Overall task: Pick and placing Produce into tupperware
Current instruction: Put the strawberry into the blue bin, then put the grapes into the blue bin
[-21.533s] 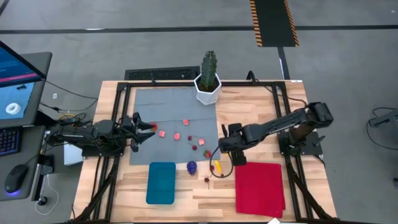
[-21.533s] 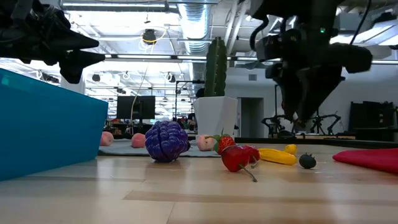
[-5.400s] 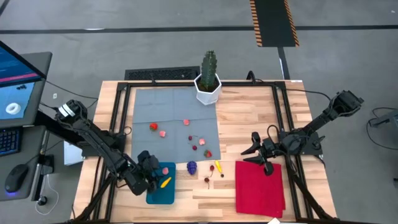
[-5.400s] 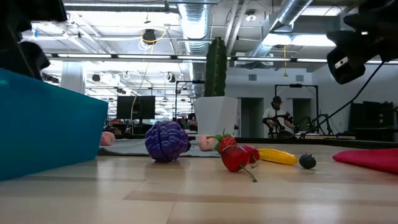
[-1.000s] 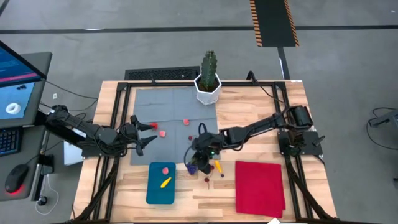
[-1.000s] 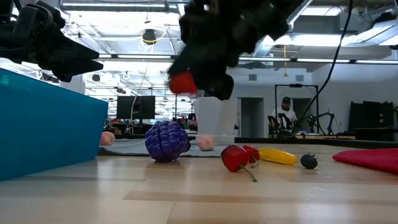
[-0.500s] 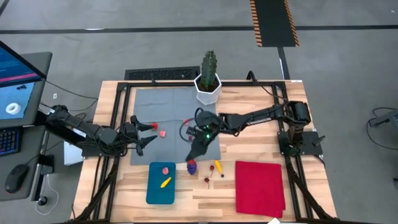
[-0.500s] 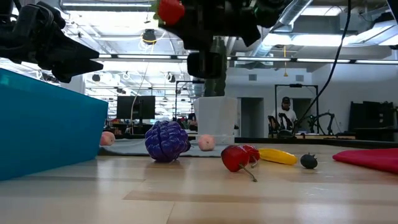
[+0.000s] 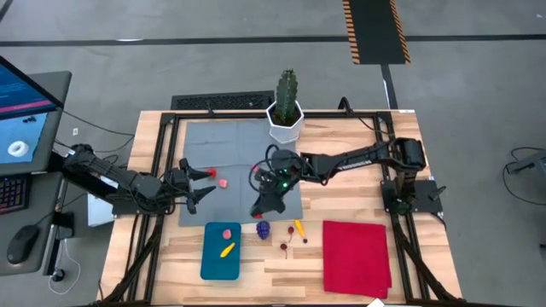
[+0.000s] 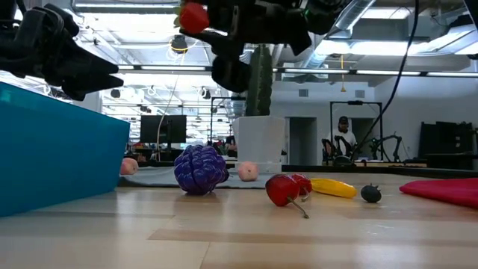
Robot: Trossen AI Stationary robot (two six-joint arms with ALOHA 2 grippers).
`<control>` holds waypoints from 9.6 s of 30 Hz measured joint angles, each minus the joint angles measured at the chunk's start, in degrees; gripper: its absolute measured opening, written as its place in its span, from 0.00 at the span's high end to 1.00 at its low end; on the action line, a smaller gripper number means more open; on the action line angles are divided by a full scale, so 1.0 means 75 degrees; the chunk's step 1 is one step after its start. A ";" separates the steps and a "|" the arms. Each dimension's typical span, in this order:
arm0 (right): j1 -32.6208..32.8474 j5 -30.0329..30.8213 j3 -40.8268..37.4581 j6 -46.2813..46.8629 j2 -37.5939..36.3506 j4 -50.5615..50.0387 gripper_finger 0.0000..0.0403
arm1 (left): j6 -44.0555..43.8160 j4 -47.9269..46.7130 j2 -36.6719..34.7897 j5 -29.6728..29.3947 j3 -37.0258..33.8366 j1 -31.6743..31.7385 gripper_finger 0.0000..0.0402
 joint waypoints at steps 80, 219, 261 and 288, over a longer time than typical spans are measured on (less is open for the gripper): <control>0.2254 0.4476 0.5998 -0.4609 0.4301 -0.3451 0.35 | -0.0166 -0.0396 0.0003 -0.0356 0.0012 0.0000 0.43; 0.5226 0.9232 -0.9037 -0.3972 -0.2224 0.9961 0.34 | -0.0477 -0.2779 1.0387 0.4218 0.8099 0.1714 0.43; 0.5206 0.9230 -0.9034 -0.3782 -0.2221 0.9952 0.34 | -0.0729 -0.2606 1.0406 0.5398 0.8183 0.1583 0.43; 0.5206 0.9224 -0.9013 -0.3578 -0.2218 0.9946 0.34 | -0.0117 -0.3933 1.0948 0.3661 0.8173 0.0527 0.42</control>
